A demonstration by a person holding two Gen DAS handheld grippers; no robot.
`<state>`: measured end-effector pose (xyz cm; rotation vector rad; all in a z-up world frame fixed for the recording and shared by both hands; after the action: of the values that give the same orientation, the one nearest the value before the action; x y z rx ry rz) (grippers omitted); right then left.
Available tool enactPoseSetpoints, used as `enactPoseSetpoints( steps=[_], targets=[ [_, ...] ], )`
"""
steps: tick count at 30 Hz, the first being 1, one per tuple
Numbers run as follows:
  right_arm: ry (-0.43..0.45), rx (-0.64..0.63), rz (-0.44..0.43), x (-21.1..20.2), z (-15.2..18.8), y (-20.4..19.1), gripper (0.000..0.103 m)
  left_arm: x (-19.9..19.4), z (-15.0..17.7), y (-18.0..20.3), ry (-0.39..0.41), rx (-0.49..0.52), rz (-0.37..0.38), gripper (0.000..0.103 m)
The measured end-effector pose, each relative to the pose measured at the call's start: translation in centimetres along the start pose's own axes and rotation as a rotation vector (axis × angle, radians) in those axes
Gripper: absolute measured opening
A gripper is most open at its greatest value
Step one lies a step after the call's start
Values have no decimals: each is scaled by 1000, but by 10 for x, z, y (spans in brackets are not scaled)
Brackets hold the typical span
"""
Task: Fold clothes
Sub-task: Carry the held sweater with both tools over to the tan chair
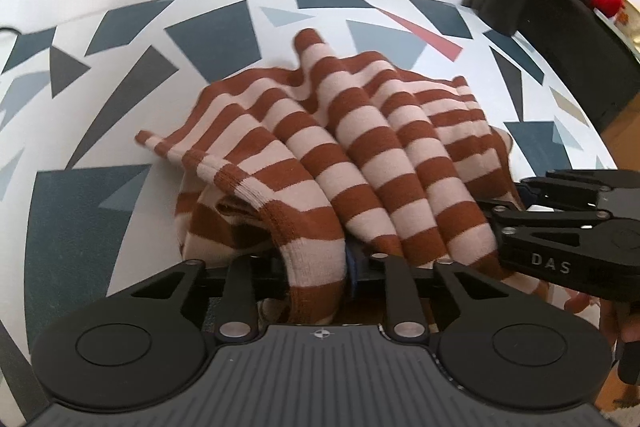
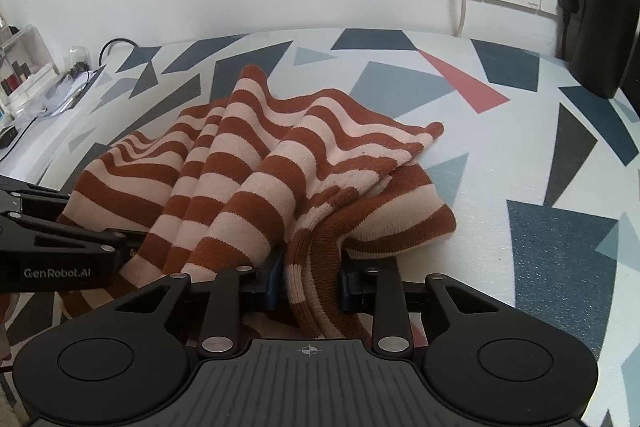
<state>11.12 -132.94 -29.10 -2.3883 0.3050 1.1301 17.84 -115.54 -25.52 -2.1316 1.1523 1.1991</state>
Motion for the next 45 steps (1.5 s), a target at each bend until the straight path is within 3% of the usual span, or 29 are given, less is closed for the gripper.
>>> enactPoseSetpoints(
  steps=[9, 19, 31, 45],
  targets=[
    [6, 66, -17, -1, 0, -8, 24, -5, 3, -2, 13, -41, -3, 20],
    [30, 32, -56, -7, -4, -32, 23, -21, 10, -16, 27, -89, -17, 18],
    [40, -21, -94, -9, -12, -80, 23, -56, 18, -45, 73, -90, -114, 18],
    [33, -60, -135, -14, -16, -125, 23, -79, 44, -77, 85, -238, -139, 19]
  ],
)
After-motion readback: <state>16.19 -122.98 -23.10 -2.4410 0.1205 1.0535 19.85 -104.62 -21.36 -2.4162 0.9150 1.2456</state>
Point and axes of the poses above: each gripper's, at about its wrist camera, not at the fingertips, and x roughly the way its jaws point, y to its right, z to its underside, the point moved 9 cm from there along x, roughly the way its jaws point, and after that the axes turned 14 degrees about x, right-handed, at the moved point
